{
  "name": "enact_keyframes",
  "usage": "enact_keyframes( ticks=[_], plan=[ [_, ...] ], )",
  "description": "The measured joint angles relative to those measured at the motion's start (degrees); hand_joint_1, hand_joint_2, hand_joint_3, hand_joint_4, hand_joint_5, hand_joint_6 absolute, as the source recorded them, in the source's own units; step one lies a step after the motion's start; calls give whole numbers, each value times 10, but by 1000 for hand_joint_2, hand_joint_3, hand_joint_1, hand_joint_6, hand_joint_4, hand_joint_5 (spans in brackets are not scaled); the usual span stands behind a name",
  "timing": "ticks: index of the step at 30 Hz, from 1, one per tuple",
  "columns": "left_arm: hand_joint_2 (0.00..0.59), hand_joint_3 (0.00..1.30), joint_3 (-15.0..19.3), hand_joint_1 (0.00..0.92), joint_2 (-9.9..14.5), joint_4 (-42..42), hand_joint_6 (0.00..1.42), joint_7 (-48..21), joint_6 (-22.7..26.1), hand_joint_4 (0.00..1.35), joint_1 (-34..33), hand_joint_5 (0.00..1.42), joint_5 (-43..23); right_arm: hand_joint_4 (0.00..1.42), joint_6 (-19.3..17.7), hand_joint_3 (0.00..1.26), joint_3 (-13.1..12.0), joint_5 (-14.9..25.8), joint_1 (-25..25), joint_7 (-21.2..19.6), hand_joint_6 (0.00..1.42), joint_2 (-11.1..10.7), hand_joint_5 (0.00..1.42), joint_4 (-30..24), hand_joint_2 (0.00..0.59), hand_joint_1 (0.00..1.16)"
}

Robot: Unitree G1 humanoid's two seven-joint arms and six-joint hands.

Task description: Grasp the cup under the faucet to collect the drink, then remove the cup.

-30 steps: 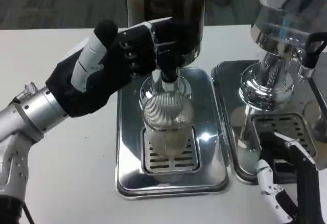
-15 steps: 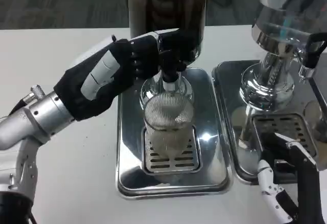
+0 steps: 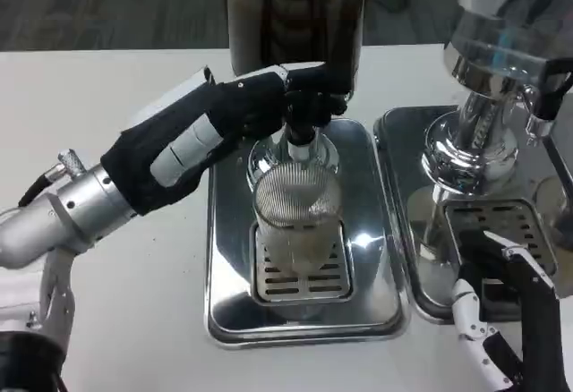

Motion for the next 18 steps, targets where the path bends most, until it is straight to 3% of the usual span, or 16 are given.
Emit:
enact_keyframes(
  ticks=[18],
  plan=[
    [110, 233, -16, 0, 7, 34, 219, 6, -119, 149, -3, 190, 27, 376, 0, 363, 0, 0, -4, 0, 443, -3, 371, 0, 522, 511]
  ],
)
